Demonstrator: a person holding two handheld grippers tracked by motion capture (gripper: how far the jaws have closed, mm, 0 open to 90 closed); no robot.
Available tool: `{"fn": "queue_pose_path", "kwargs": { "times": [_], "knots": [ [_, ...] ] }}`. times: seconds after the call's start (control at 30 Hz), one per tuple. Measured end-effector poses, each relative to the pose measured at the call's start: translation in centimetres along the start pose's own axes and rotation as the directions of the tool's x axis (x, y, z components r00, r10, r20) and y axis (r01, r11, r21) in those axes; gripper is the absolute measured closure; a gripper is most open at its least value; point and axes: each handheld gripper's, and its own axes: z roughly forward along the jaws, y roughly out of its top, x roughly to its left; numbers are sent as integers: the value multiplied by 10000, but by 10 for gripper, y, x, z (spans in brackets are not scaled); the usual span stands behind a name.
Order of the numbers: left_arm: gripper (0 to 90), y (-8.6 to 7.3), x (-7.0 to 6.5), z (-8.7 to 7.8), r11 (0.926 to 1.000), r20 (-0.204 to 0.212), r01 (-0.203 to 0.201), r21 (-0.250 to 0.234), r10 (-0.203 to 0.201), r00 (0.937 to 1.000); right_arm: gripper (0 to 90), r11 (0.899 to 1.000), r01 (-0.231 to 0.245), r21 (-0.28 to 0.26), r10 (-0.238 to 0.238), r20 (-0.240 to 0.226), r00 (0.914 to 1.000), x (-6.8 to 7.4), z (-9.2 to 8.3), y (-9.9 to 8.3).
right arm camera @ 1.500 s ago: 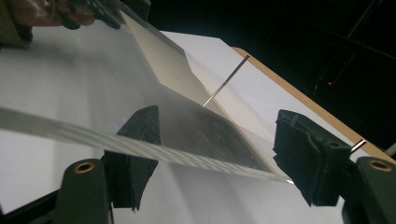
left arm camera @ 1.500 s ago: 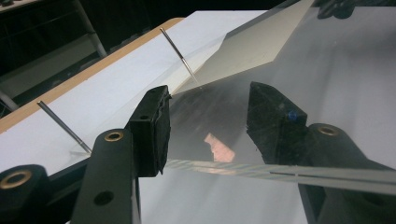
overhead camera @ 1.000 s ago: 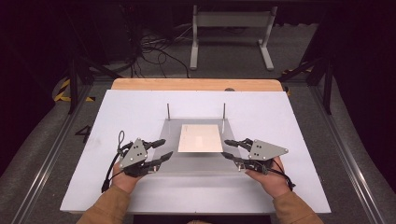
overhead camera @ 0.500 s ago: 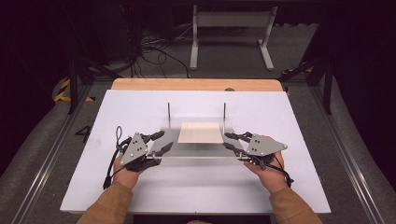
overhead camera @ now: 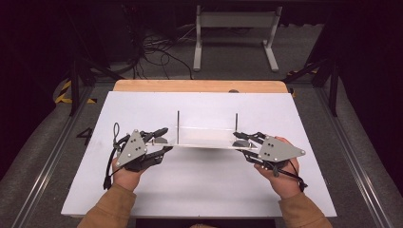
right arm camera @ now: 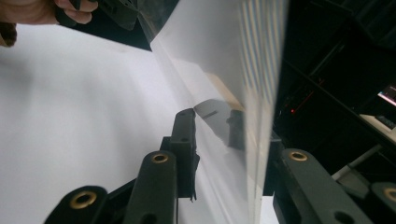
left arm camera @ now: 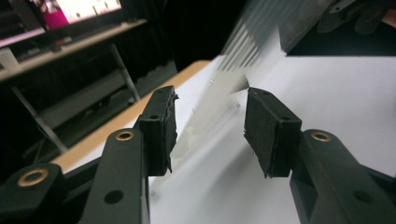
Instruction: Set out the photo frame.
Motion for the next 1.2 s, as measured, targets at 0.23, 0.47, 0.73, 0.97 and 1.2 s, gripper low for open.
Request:
{"fn": "queue_pose_path", "kwargs": {
  "times": [0.23, 0.47, 0.73, 0.97, 1.2],
  "knots": [
    [562, 14, 0, -11, 9984, 87, 61, -569, -56, 9999, 698, 9986, 221, -489, -213, 183, 9996, 2, -11, 14],
    [584, 26, -5, -20, 9972, 219, 141, -741, -125, 9997, 700, 9960, -298, -846, 296, -37, 9996, 1, -21, 25],
    [599, 40, -12, -30, 9968, 594, 608, -511, -578, 9966, 701, 9870, -1081, -1191, 1035, -440, 9937, 0, -36, 37],
    [608, 48, -19, -34, 9971, 597, 743, -146, -733, 9955, 687, 9792, -1693, -1121, 1628, -642, 9846, 0, -42, 38],
    [628, 56, -22, -39, 9971, 788, 765, 5, -763, 9940, 671, 9682, -2191, -1206, 2095, -875, 9739, -3, -46, 38]
  ]
}}
